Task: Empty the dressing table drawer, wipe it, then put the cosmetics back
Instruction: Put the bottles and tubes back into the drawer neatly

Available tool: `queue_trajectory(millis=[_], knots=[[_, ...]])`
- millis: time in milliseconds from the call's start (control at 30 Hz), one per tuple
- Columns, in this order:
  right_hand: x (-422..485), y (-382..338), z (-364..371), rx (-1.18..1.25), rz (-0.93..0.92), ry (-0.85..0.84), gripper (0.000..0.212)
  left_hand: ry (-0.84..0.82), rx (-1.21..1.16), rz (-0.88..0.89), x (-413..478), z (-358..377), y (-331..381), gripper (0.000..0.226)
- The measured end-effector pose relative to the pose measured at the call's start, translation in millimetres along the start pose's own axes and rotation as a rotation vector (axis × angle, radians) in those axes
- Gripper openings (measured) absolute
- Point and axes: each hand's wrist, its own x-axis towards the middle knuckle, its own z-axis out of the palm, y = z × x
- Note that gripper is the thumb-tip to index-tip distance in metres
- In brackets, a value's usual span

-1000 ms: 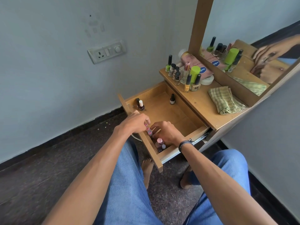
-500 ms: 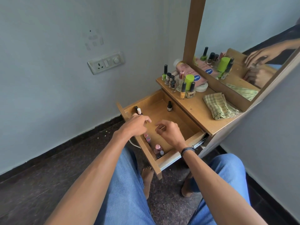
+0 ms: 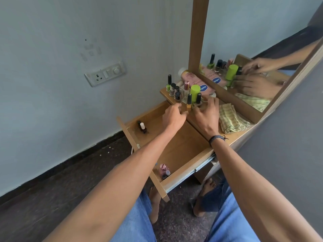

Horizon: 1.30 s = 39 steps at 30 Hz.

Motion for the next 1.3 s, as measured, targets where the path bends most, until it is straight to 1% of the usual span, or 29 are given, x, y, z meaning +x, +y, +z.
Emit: queue_trajectory(millis=[67,133,267,433,600,767,900,1000,1100,1200,1300], knots=[[2.5,5.2,2.3,0.023,0.035,-0.013,0.048,-0.006,-0.012,-0.009,7.2,6.4,7.8,0.047],[5.0,9.0,2.1,0.049,0.073,0.010,0.047,-0.006,-0.004,-0.001,11.4,12.2,12.0,0.039],[4.9,13.0,3.2,-0.008,0.031,-0.048,0.045,0.045,0.029,0.015,15.3,19.0,13.0,0.033],[4.4,13.7,3.5,0.006,0.021,-0.059,0.039,0.071,0.045,0.035,15.1,19.6,12.9,0.031],[1.6,13.8,2.0,0.009,-0.042,-0.091,0.036,0.077,0.047,0.075,8.6,21.7,14.2,0.025],[-3.7,13.2,-2.6,0.028,-0.127,-0.099,0.031,0.065,-0.015,0.070,0.2,16.3,13.0,0.019],[-9.7,8.1,-1.3,0.070,-0.149,-0.158,0.030,0.083,-0.023,0.090,-8.7,1.1,1.3,0.016],[-20.1,2.1,5.2,0.070,-0.206,-0.212,0.034,0.053,0.023,0.128,-11.7,-15.8,-16.5,0.012],[-37.2,-4.2,20.5,0.019,-0.277,-0.257,0.034,-0.026,0.091,0.193,-13.7,-36.8,-41.5,0.014],[-56.2,-9.3,41.7,0.065,-0.272,-0.323,0.034,-0.069,0.150,0.221,-16.7,-56.7,-66.8,0.008],[-71.4,-11.4,66.9,0.087,-0.250,-0.405,0.036,-0.114,0.233,0.181,-18.0,-72.7,-92.4,0.008]])
